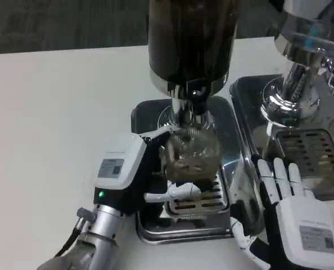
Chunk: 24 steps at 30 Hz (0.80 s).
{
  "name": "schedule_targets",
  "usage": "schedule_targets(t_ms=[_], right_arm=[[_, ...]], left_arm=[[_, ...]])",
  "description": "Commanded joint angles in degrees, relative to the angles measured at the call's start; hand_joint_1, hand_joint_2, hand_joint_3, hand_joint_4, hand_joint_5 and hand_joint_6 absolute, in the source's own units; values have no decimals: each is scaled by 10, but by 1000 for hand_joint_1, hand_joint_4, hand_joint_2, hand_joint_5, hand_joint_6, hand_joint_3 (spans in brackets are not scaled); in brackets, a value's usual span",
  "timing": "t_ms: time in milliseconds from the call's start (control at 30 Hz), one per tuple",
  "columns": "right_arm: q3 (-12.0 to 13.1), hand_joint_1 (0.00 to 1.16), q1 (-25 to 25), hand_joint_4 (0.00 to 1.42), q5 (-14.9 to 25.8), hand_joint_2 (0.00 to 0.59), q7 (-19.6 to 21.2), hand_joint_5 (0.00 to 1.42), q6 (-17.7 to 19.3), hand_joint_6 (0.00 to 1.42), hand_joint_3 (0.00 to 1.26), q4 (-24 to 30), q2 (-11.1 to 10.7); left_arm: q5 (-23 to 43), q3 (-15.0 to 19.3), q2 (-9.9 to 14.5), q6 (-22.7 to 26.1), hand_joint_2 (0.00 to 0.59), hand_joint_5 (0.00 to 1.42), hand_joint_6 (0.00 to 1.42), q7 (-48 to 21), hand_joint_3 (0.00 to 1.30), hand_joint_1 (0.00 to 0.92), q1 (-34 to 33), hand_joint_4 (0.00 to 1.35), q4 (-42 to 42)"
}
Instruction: Grasp the cup under the faucet to collect the drink, then remove the cup.
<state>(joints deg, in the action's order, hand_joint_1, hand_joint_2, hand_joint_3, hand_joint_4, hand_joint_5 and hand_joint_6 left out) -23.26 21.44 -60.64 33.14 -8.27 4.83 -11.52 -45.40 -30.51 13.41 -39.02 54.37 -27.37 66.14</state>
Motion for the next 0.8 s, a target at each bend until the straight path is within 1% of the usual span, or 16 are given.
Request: schedule_targets(t_ms=[33, 133, 200, 400, 533, 600, 633, 667, 800], right_arm=[[-1, 343, -5, 0, 12, 432, -2, 0, 11, 166, 74, -5, -7], [0, 343, -7, 0, 16, 428, -3, 0, 13, 166, 74, -6, -9], [1, 339, -8, 0, 19, 413, -4, 0, 14, 166, 74, -7, -10], [3, 308, -11, 0, 24, 402, -4, 0, 17, 166, 74, -9, -12], [7, 304, -12, 0, 31, 400, -5, 0, 18, 166, 74, -10, -15], [8, 303, -14, 0, 34, 400, -7, 0, 20, 166, 72, -12, -17], [10, 301, -17, 0, 37, 398, -11, 0, 20, 166, 71, -13, -19], [10, 300, -20, 0, 40, 397, -14, 0, 21, 166, 70, -15, -20], [15, 291, -26, 0, 49, 390, -19, 0, 23, 163, 56, -20, -25]], left_arm=[[26, 10, 4, -26, 19, 950, 971, -33, 461, 14, 7, 667, 9], [37, 14, 7, -38, 1, 911, 931, -45, 435, 0, 7, 631, 8], [41, 17, 9, -44, 0, 896, 911, -49, 416, 0, 8, 613, 7], [54, 31, 16, -64, 0, 832, 824, -54, 384, 0, 18, 562, -2], [79, 49, 29, -96, 0, 704, 655, -83, 296, 0, 25, 442, -8], [86, 56, 40, -111, 0, 618, 561, -94, 269, 0, 29, 365, -17], [89, 60, 45, -117, 0, 577, 507, -98, 256, 0, 31, 327, -22], [92, 64, 50, -121, 0, 554, 477, -100, 251, 0, 34, 316, -27], [100, 80, 66, -134, 0, 390, 312, -106, 194, 0, 51, 148, -53]])
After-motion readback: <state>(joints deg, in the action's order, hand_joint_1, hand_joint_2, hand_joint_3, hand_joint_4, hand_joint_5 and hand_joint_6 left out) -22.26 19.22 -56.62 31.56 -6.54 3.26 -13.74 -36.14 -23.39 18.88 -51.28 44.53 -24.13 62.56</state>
